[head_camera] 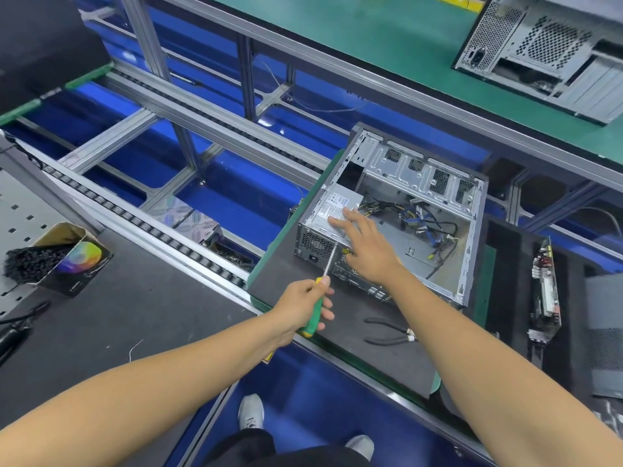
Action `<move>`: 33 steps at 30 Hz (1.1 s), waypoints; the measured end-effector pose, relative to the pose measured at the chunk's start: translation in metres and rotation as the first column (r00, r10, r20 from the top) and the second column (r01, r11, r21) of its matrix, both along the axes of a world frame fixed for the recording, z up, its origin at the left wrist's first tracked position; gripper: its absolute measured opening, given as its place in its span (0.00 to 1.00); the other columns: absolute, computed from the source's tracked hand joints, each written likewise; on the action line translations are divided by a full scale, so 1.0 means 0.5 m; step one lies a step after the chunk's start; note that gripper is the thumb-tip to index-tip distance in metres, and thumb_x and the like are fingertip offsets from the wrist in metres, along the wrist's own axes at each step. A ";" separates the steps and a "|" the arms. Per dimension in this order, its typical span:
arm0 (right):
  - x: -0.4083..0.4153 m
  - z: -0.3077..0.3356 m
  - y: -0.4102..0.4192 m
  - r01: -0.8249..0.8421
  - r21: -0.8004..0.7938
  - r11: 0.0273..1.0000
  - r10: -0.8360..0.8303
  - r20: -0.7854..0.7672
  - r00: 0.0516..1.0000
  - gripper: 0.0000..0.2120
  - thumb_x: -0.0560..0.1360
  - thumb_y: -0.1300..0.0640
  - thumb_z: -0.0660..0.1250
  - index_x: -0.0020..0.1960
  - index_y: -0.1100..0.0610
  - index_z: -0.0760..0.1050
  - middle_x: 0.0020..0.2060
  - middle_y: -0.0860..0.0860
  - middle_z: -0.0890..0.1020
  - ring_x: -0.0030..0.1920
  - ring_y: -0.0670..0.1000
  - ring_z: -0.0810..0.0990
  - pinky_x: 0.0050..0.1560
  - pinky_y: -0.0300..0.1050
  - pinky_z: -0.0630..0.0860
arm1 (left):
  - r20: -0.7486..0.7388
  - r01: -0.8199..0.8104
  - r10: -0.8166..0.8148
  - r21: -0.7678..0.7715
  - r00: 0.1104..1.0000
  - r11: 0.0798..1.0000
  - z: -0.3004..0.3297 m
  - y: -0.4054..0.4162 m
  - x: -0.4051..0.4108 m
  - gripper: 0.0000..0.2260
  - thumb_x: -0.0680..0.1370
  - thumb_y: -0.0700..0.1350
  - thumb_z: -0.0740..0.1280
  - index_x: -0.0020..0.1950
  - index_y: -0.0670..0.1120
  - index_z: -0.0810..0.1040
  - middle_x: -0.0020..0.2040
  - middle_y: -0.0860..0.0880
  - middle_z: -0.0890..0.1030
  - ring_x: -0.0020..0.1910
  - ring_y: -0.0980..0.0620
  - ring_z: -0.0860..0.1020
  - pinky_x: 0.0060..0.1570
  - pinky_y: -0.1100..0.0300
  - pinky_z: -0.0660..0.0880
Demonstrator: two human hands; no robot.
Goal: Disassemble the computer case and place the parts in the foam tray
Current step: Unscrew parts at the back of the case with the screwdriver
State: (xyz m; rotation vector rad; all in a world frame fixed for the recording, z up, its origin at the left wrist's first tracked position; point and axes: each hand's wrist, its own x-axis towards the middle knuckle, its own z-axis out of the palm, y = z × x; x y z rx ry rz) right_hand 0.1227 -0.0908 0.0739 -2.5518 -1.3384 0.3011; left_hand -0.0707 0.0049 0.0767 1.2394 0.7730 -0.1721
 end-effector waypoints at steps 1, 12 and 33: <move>0.000 -0.001 0.000 0.001 0.004 1.000 -0.001 -0.001 1.000 0.42 0.72 0.65 0.67 0.80 0.42 0.57 0.81 0.49 0.54 0.80 0.54 0.51 0.69 0.58 0.70 | 0.005 0.009 -0.009 -0.024 1.000 1.000 -0.002 0.005 0.000 0.22 0.84 0.56 0.62 0.59 0.37 0.79 0.38 0.46 0.78 0.31 0.53 0.79 0.30 0.58 0.77; 0.007 -0.018 0.000 -0.016 0.035 0.999 0.016 0.001 1.000 0.43 0.69 0.65 0.67 0.79 0.43 0.58 0.80 0.50 0.55 0.79 0.56 0.54 0.70 0.54 0.66 | 0.010 0.011 -0.007 -0.446 1.000 0.895 0.016 0.014 0.023 0.21 0.80 0.61 0.68 0.59 0.45 0.73 0.38 0.49 0.74 0.28 0.56 0.66 0.20 0.66 0.61; -0.327 -0.034 0.104 0.972 -0.225 -0.070 0.209 -0.956 -0.207 0.18 0.81 0.46 0.59 0.44 0.57 0.79 0.35 0.52 0.84 0.35 0.48 0.85 0.35 0.40 0.79 | 0.012 0.372 -0.437 0.506 0.899 0.778 -0.019 0.077 0.048 0.17 0.85 0.58 0.60 0.48 0.45 0.71 0.42 0.49 0.80 0.44 0.54 0.76 0.44 0.71 0.64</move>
